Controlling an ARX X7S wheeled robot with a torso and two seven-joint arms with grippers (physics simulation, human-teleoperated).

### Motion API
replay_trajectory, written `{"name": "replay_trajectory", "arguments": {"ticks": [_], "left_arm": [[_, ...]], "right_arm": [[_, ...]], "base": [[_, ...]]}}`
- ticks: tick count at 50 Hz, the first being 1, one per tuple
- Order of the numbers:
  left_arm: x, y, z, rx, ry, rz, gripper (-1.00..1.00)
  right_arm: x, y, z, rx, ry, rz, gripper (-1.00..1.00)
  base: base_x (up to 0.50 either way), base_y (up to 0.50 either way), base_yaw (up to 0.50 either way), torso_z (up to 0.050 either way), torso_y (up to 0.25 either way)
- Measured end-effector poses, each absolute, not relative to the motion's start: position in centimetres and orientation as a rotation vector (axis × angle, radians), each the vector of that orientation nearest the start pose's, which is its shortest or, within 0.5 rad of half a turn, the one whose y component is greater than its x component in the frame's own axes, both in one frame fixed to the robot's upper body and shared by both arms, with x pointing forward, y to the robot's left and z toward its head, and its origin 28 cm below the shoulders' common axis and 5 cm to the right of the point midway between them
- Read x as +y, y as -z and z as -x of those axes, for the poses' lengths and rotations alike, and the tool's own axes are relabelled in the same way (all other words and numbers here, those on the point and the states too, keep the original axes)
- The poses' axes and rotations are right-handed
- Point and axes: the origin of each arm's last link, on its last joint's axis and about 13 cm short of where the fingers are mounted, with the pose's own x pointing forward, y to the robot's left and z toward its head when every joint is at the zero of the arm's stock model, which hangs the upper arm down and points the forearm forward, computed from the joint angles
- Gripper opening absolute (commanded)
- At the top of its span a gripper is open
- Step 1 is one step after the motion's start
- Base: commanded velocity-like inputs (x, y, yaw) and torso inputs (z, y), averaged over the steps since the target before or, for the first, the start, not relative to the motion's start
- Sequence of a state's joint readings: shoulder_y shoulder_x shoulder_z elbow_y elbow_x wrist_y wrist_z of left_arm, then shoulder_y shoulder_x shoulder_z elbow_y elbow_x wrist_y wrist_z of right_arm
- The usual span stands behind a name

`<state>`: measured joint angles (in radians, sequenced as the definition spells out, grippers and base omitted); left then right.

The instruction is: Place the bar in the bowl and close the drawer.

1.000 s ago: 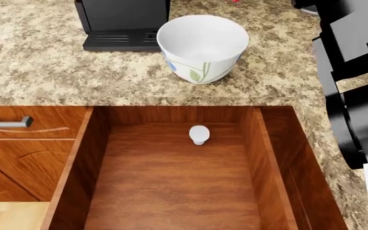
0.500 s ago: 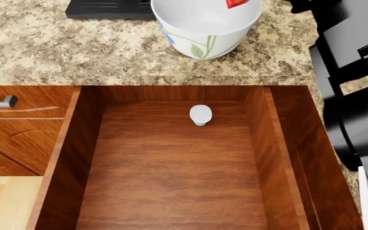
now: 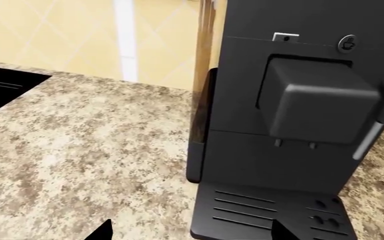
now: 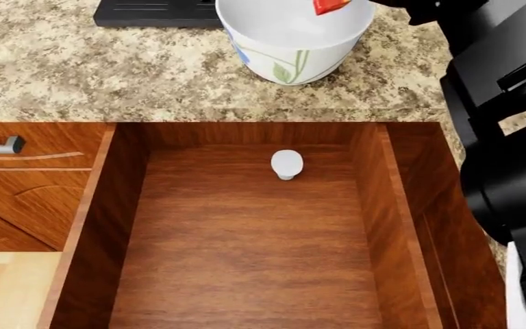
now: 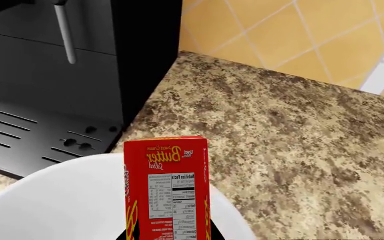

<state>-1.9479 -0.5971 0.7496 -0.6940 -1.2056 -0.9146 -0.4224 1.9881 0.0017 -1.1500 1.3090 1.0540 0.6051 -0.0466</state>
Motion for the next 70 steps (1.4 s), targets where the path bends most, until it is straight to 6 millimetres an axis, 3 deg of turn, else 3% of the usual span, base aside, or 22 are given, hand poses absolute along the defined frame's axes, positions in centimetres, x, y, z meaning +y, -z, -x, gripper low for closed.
{"name": "replay_trajectory", "arguments": {"ticks": [44,45,70], "left_arm": [[32.3,-44.7,-32.8,-0.022,-0.168,0.124,1.00],[32.3,-44.7,-32.8,-0.022,-0.169,0.125,1.00],[32.5,-44.5,-32.9,-0.018,-0.176,0.129,1.00]], "right_arm": [[-6.3,-39.5,-40.2,0.177,-0.274,0.142,-1.00],[-6.3,-39.5,-40.2,0.177,-0.273,0.142,1.00],[-6.4,-40.9,-39.9,0.124,-0.239,0.149,1.00]], "base": [[0.00,0.00,0.00,0.000,0.001],[0.00,0.00,0.00,0.000,0.000],[0.00,0.00,0.00,0.000,0.023]]}}
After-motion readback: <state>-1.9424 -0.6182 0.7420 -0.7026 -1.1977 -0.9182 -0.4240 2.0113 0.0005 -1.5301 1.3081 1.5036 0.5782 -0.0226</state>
